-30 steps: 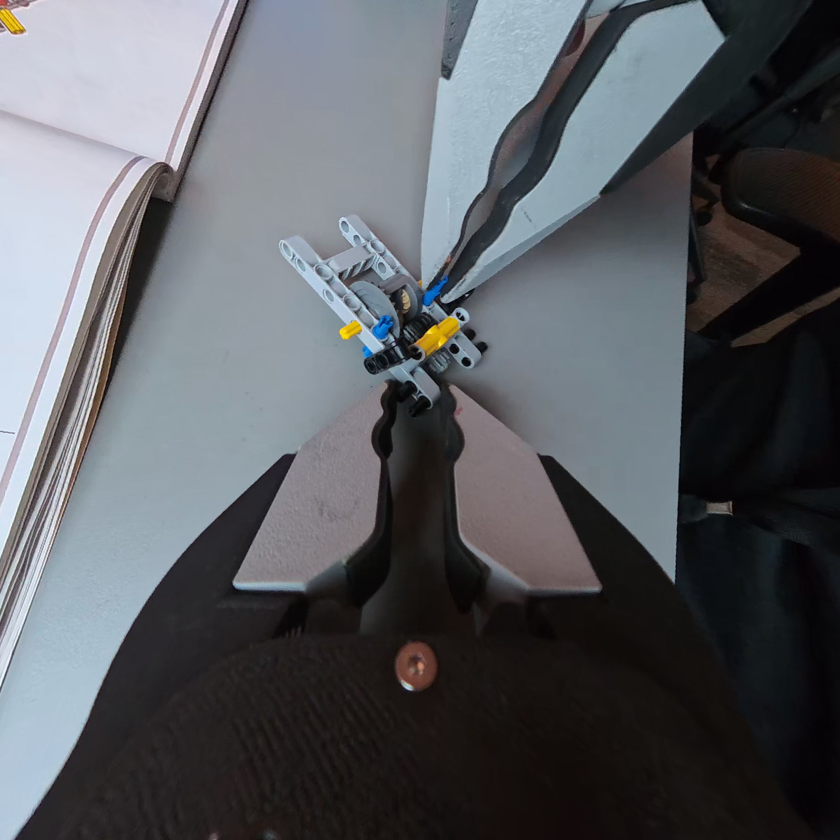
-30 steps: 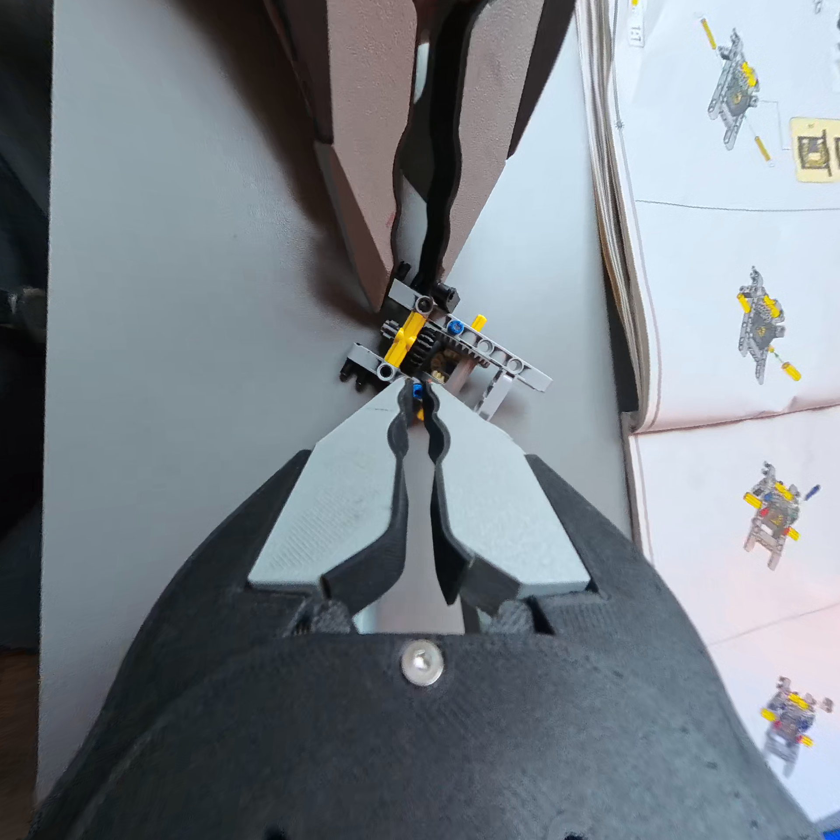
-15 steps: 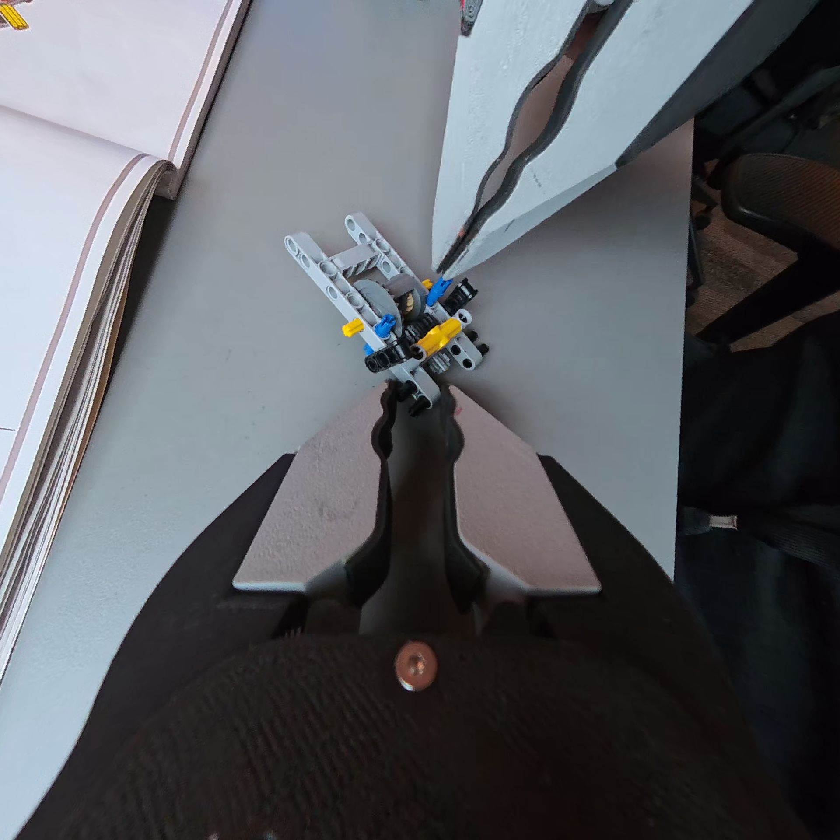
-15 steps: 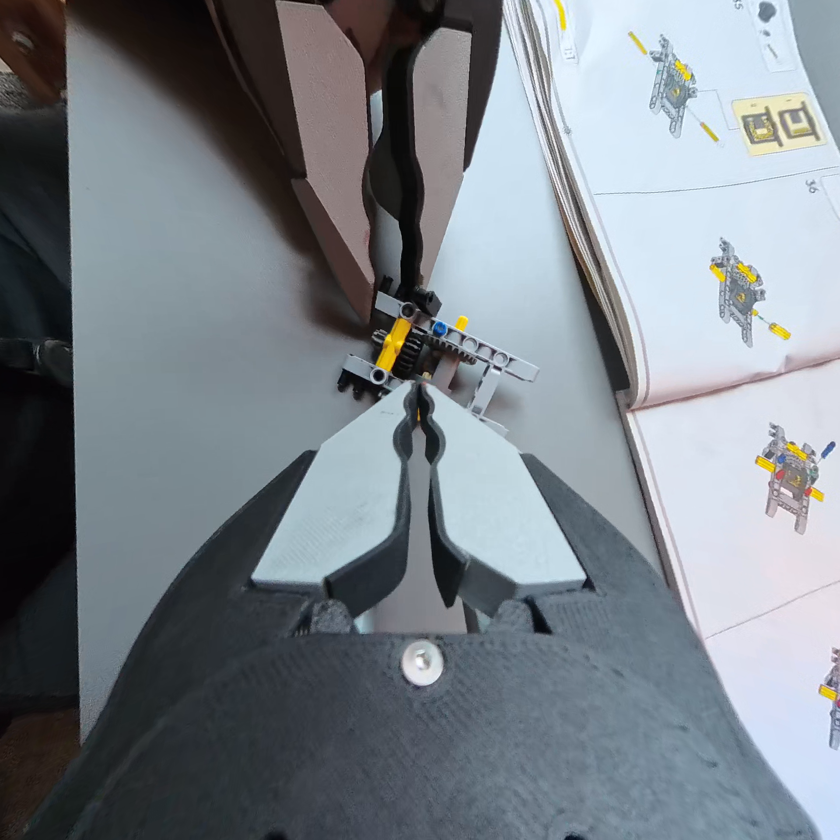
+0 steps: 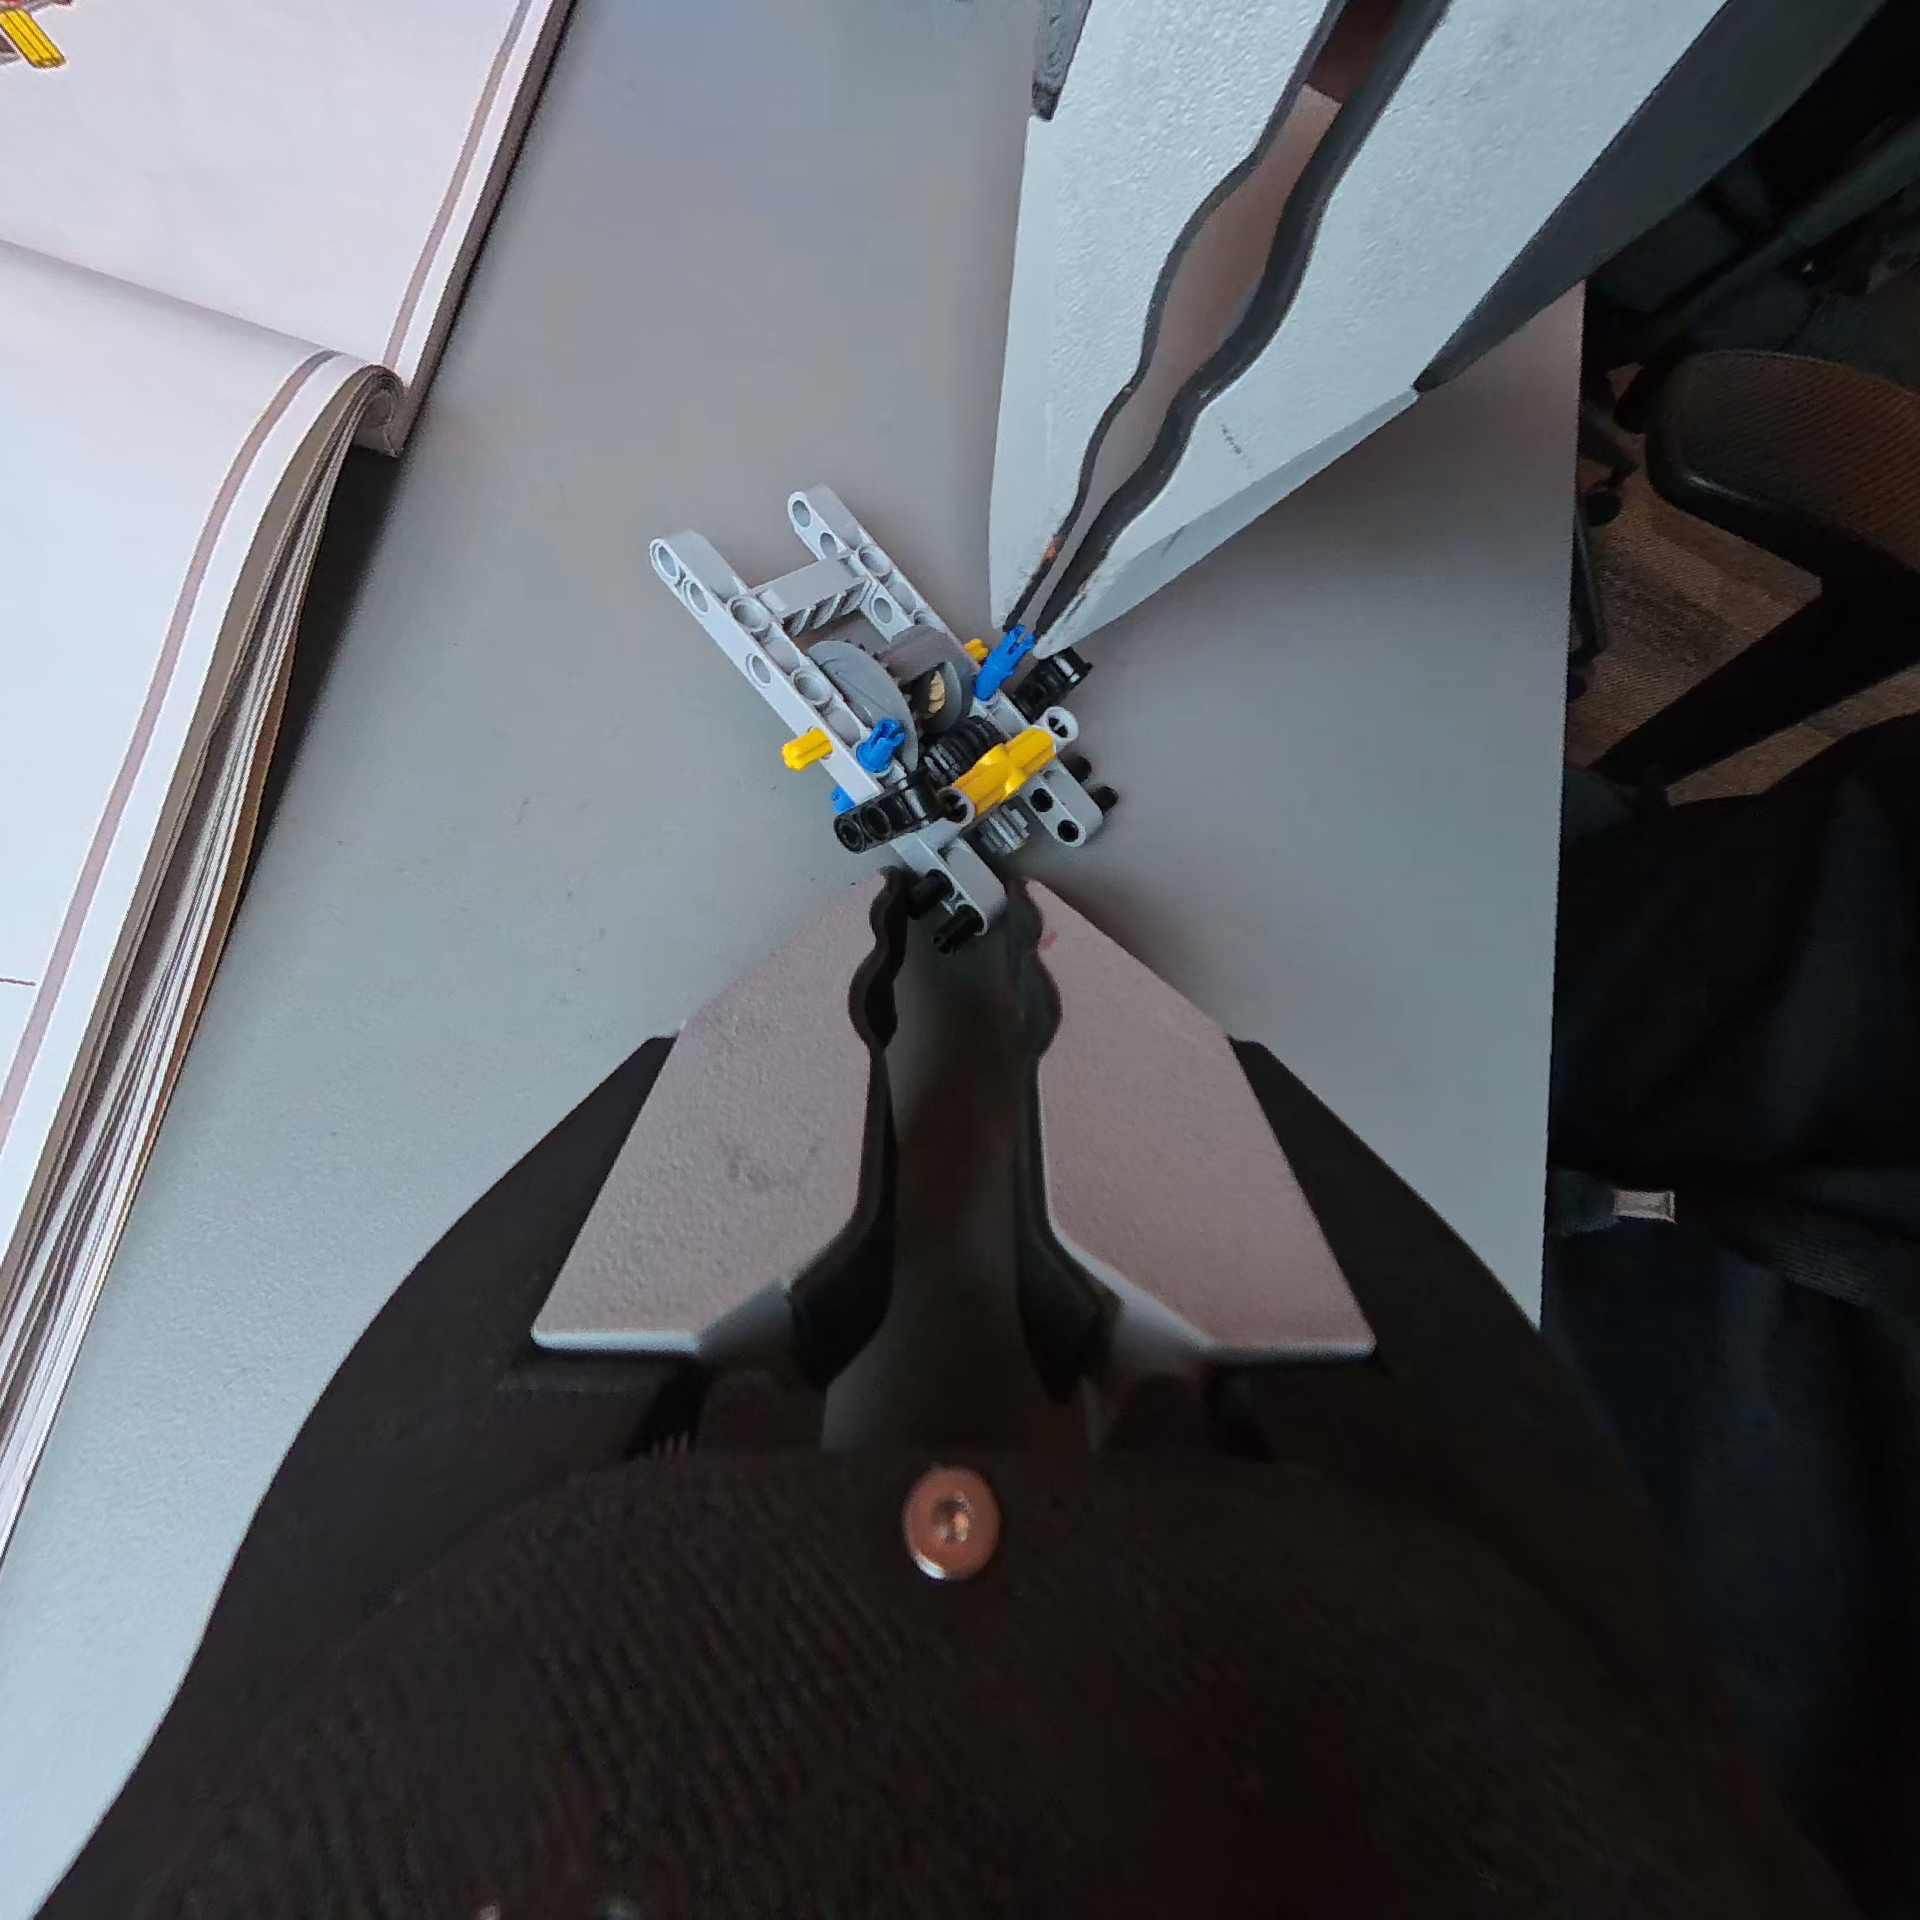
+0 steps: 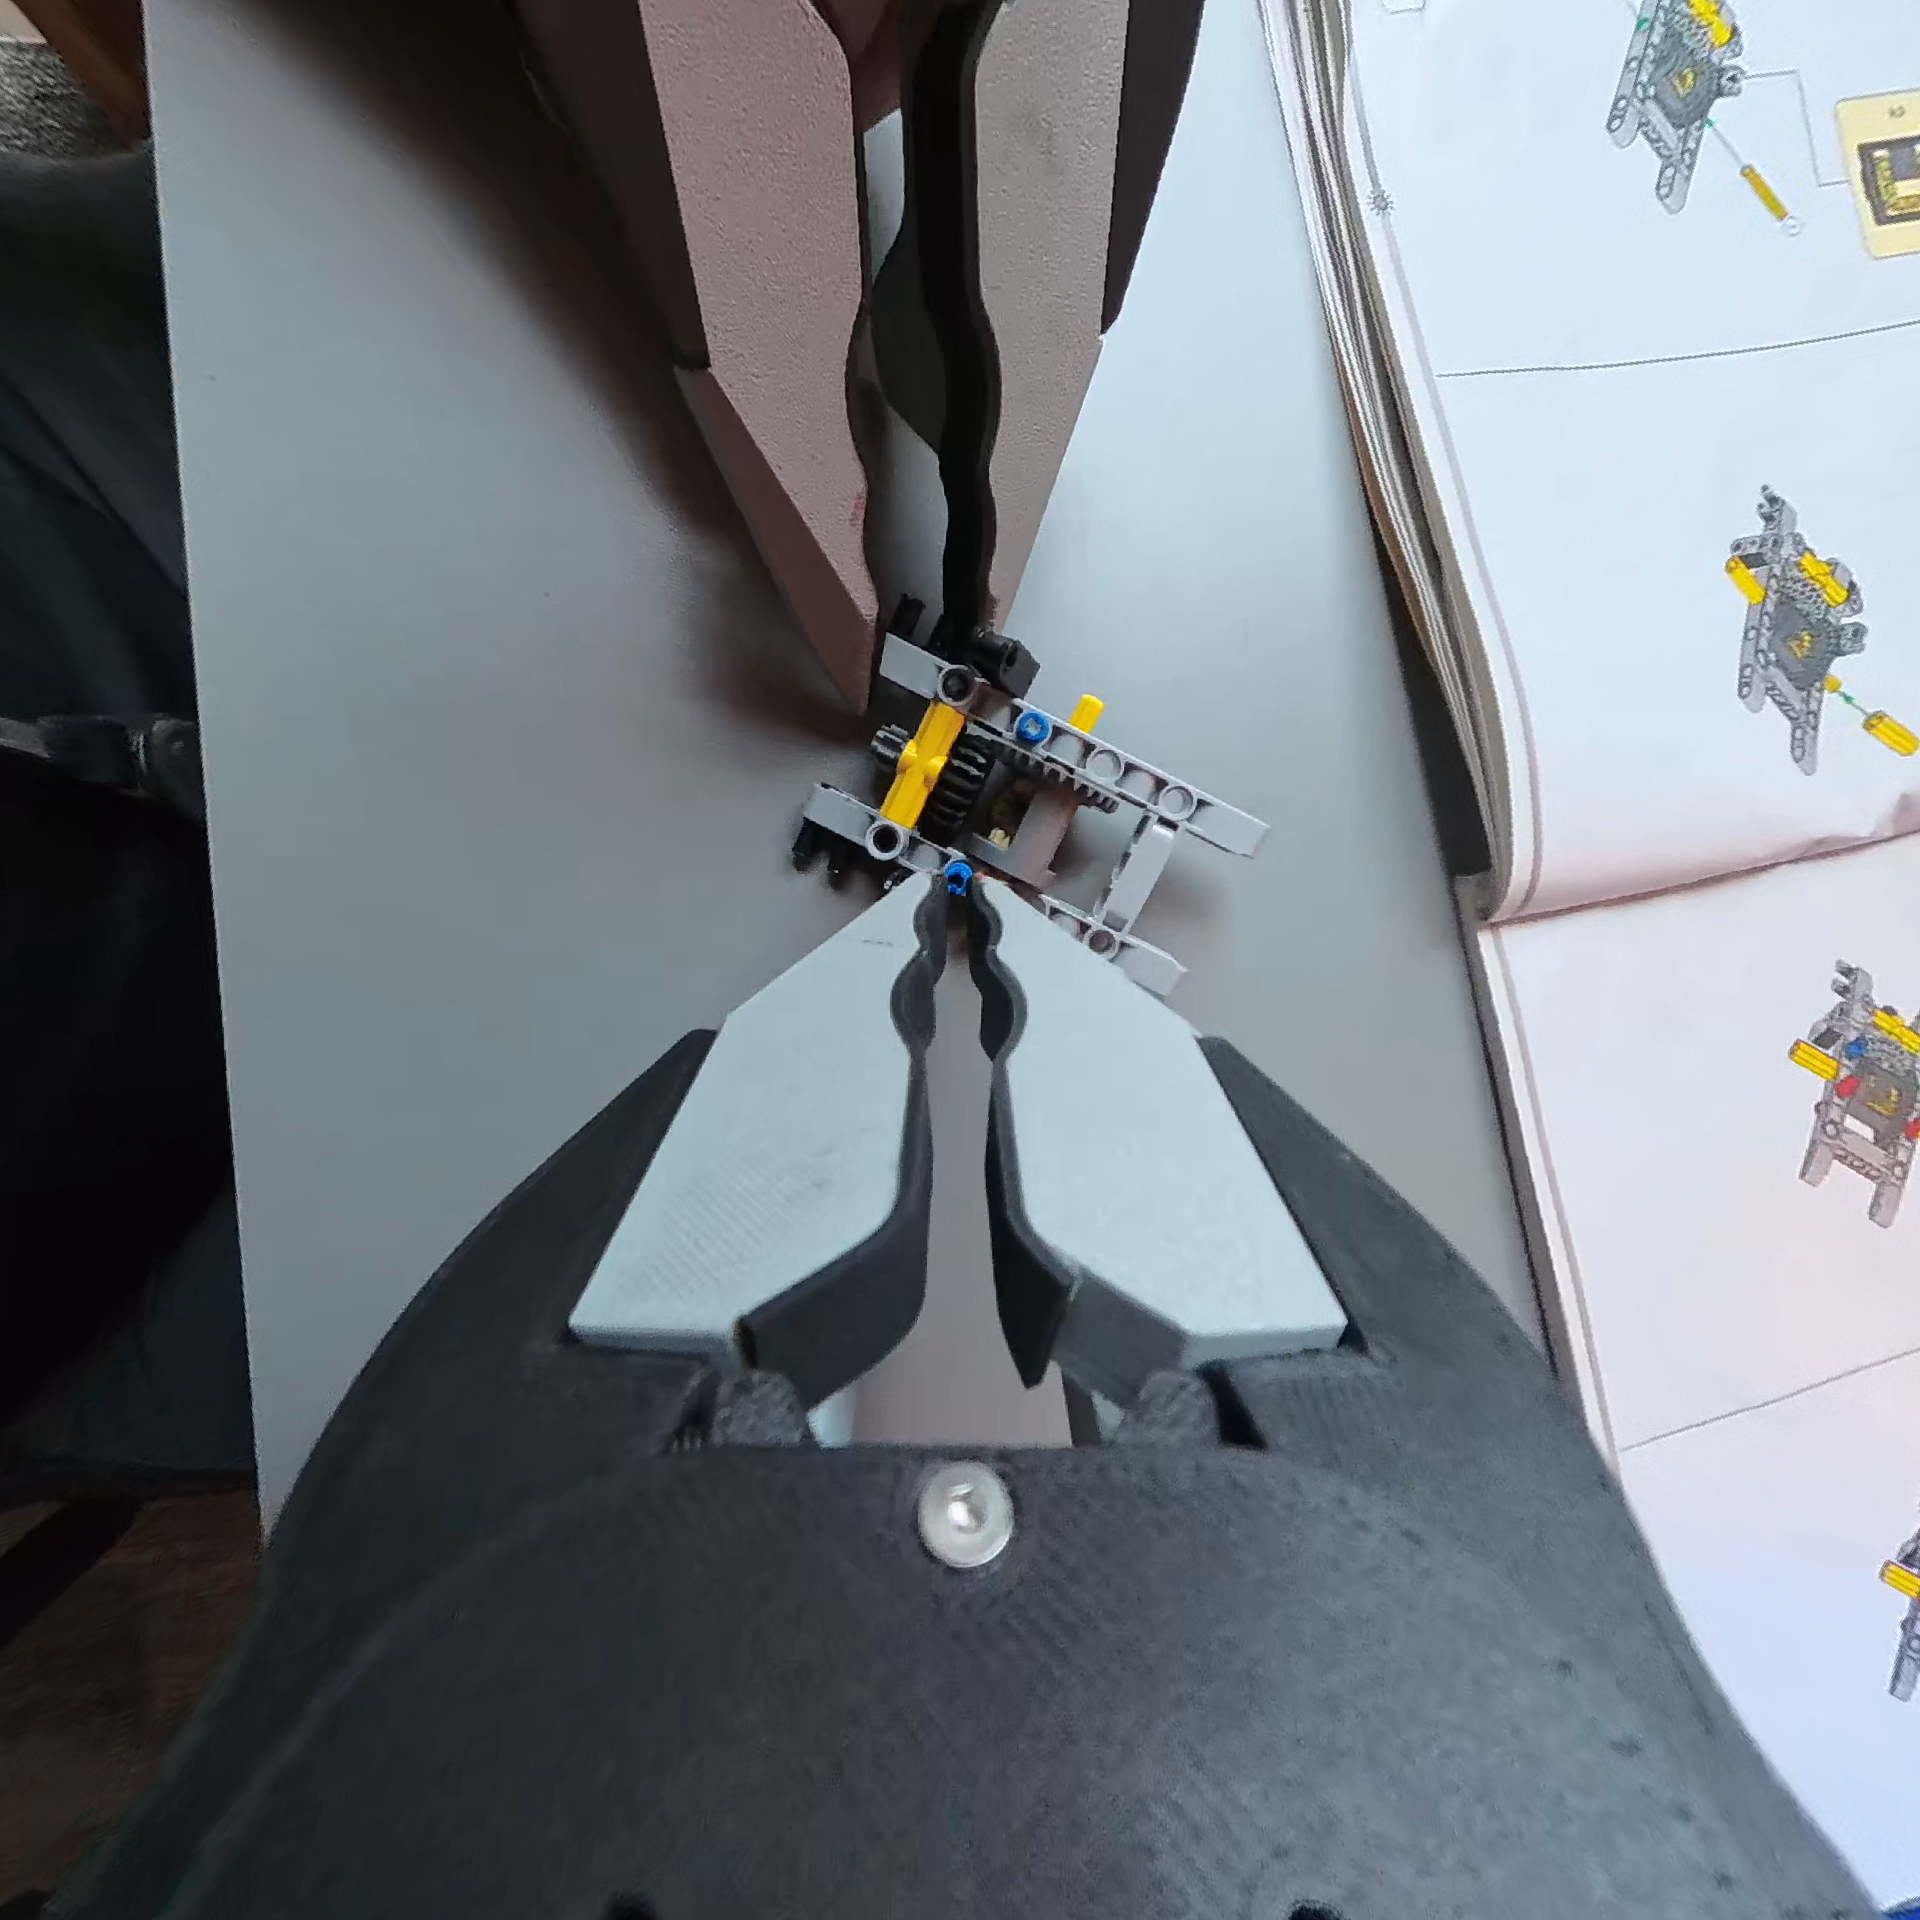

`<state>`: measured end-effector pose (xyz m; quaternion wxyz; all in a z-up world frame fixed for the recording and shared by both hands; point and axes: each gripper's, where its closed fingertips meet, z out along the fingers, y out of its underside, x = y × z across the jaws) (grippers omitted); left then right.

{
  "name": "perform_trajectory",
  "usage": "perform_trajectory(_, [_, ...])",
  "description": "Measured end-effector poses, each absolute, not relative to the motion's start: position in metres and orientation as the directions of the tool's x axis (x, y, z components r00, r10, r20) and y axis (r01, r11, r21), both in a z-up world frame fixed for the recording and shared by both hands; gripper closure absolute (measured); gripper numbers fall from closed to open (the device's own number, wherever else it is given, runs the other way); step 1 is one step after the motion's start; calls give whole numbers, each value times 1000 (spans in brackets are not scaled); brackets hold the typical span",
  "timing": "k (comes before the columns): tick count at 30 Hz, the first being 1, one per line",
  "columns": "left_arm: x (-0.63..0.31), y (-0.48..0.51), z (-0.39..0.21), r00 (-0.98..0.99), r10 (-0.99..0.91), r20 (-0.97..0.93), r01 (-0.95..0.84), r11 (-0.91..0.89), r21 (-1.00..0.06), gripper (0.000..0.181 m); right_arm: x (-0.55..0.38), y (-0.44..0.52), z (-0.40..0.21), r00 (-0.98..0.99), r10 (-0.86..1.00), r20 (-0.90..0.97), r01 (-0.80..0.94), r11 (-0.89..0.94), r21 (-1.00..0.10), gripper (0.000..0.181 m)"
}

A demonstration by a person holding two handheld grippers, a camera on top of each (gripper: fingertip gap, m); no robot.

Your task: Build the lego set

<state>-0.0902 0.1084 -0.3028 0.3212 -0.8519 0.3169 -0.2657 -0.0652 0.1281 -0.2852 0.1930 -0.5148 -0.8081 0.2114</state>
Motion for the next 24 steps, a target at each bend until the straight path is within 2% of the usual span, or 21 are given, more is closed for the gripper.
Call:
perform_trajectory(13, [-94,111,-303,675,-694,251,-354,-603,-715,165,-71,134,-291,-477,875,85,797,471,-378,181])
perform_trajectory(17, [-99,113,-303,686,-685,246,-349,-606,-715,165,-74,136,-292,-427,903,-49,855,386,-345,181])
perform_trajectory(21, [-99,113,-303,686,-687,240,-352,-602,-716,165,-74,135,-292,-311,928,-206,942,272,-196,181])
perform_trajectory(24, [-99,114,-303,693,-681,237,-349,-604,-717,165,-74,136,-292,-258,951,-172,965,243,-103,181])
